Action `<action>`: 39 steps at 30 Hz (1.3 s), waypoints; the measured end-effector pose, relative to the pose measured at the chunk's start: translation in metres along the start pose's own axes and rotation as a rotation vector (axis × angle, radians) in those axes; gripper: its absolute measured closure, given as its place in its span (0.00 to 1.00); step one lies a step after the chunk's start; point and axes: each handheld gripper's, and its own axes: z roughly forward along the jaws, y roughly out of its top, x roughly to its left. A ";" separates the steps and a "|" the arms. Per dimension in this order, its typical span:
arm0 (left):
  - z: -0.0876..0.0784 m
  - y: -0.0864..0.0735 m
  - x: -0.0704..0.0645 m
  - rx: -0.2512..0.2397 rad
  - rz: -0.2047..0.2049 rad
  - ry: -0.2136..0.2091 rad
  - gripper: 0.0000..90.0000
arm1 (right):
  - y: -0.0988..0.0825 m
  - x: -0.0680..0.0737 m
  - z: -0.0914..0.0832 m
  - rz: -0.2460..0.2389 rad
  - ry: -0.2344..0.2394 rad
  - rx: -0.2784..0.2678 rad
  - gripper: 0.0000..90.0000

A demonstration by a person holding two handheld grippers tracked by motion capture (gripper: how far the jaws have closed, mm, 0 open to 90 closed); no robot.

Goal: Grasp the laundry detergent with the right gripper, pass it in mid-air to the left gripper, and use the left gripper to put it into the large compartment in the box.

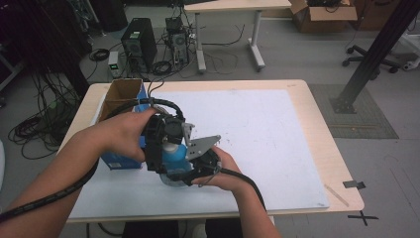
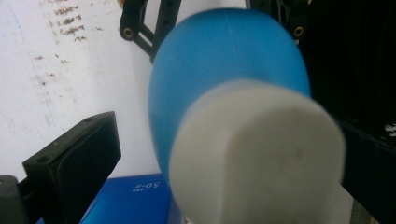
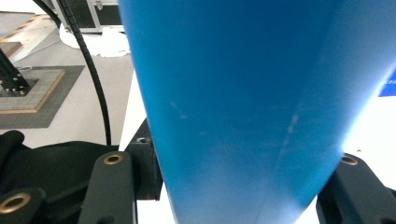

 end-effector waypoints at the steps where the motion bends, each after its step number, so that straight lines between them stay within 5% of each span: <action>1: 0.000 0.000 0.000 0.000 0.000 0.000 0.00 | 0.000 0.000 0.000 0.000 0.000 0.000 0.49; 19: 0.001 0.007 -0.007 0.015 0.019 0.060 0.05 | 0.005 -0.001 -0.002 0.011 -0.019 -0.014 0.49; 39: -0.001 0.010 -0.006 0.020 -0.006 0.077 0.18 | 0.006 -0.002 -0.004 0.011 -0.032 -0.014 0.49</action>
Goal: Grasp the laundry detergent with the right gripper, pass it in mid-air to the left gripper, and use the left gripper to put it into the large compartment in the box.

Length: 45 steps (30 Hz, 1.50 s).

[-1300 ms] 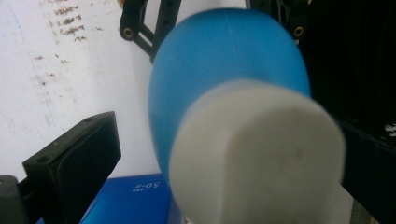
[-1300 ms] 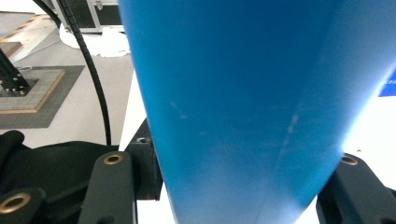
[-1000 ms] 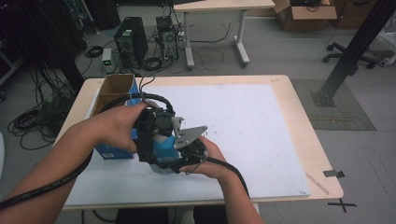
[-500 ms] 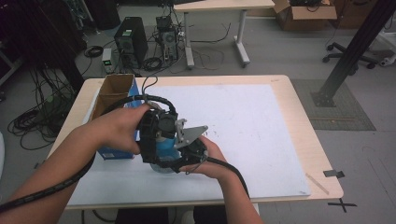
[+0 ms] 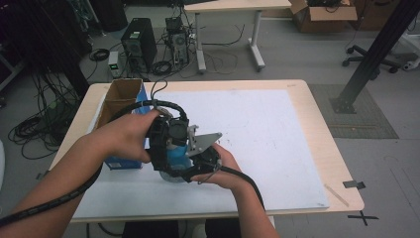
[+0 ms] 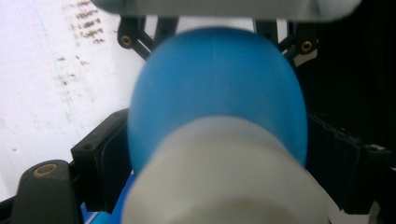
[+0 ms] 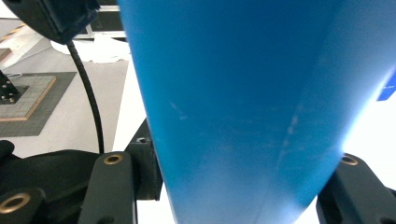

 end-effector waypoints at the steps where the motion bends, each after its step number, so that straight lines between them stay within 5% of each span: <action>1: 0.000 0.000 0.000 0.000 -0.001 0.000 0.18 | 0.000 0.000 0.000 0.000 0.000 0.000 0.49; 18: -0.004 0.003 -0.002 0.013 -0.011 0.011 0.37 | 0.003 0.001 0.000 -0.003 -0.004 0.000 0.49; 31: -0.006 0.006 -0.005 0.035 0.001 0.044 0.42 | 0.004 0.002 -0.001 -0.015 -0.014 0.004 0.49; 40: -0.011 0.009 -0.006 0.075 -0.012 0.057 0.42 | 0.003 0.003 -0.001 -0.022 -0.040 -0.038 0.46; 45: -0.017 0.009 -0.006 0.062 -0.014 0.052 0.42 | -0.002 0.003 -0.003 0.030 -0.036 -0.082 0.37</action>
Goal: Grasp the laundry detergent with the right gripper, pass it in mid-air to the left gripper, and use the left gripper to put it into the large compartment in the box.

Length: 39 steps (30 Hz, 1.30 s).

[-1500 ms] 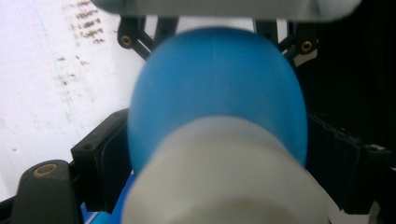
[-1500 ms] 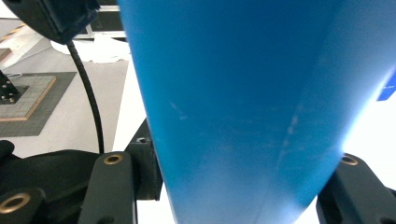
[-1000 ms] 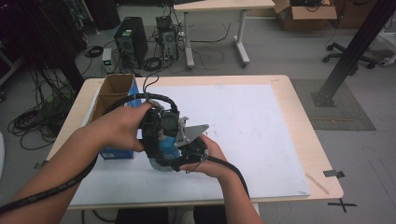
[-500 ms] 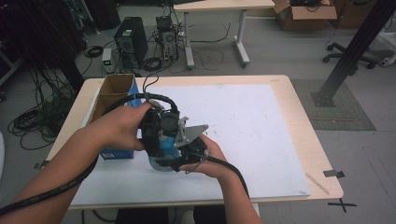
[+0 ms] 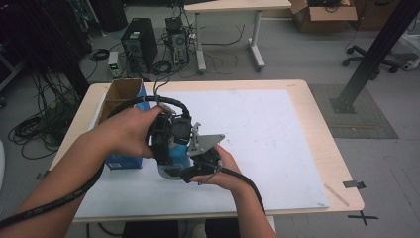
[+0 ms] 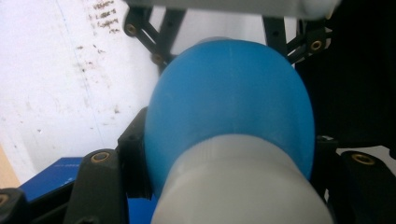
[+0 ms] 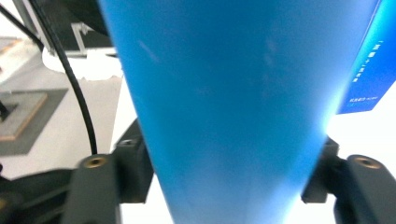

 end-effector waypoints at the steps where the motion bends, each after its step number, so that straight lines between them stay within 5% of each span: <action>1: -0.001 0.000 0.000 0.004 0.005 0.001 0.42 | 0.000 0.000 -0.001 -0.001 0.004 -0.009 0.37; 28: -0.004 0.000 0.005 0.008 -0.018 -0.030 0.42 | -0.007 0.001 -0.020 0.053 -0.021 -0.076 0.00; 39: -0.008 -0.006 0.013 -0.026 -0.036 -0.053 0.42 | -0.003 -0.007 -0.070 0.037 -0.049 -0.020 0.00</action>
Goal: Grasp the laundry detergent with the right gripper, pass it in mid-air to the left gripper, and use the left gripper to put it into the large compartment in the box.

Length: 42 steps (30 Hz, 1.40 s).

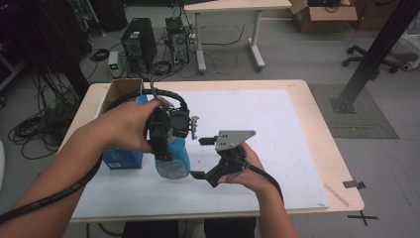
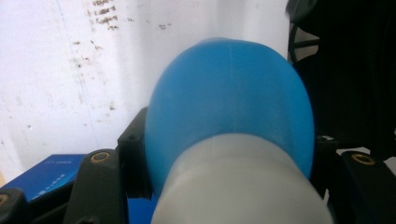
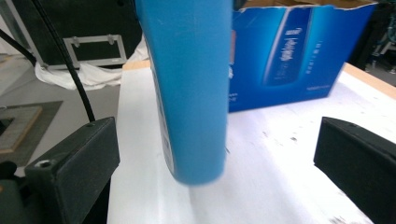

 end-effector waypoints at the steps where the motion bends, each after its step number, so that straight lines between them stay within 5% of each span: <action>1: -0.001 0.000 0.001 0.000 -0.009 -0.006 0.42 | 0.001 -0.001 -0.006 -0.003 0.002 0.007 0.00; 12: -0.014 -0.001 0.011 -0.002 -0.131 -0.023 0.42 | 0.018 -0.020 -0.057 -0.045 -0.045 0.239 0.01; 19: -0.028 -0.005 0.021 -0.010 -0.261 -0.005 0.42 | 0.021 -0.035 -0.085 -0.015 -0.082 0.361 0.02; 25: -0.044 -0.011 0.030 -0.014 -0.392 -0.008 0.42 | 0.019 -0.045 -0.098 0.015 -0.112 0.436 0.02; 31: -0.064 -0.019 0.034 -0.004 -0.464 0.009 0.42 | 0.013 -0.052 -0.102 0.029 -0.127 0.503 0.03; 37: -0.089 -0.033 0.041 -0.015 -0.630 0.044 0.42 | 0.014 -0.057 -0.108 0.041 -0.145 0.532 0.03; 42: -0.110 -0.053 0.051 -0.073 -0.775 0.045 0.42 | 0.021 -0.058 -0.110 0.032 -0.151 0.538 0.03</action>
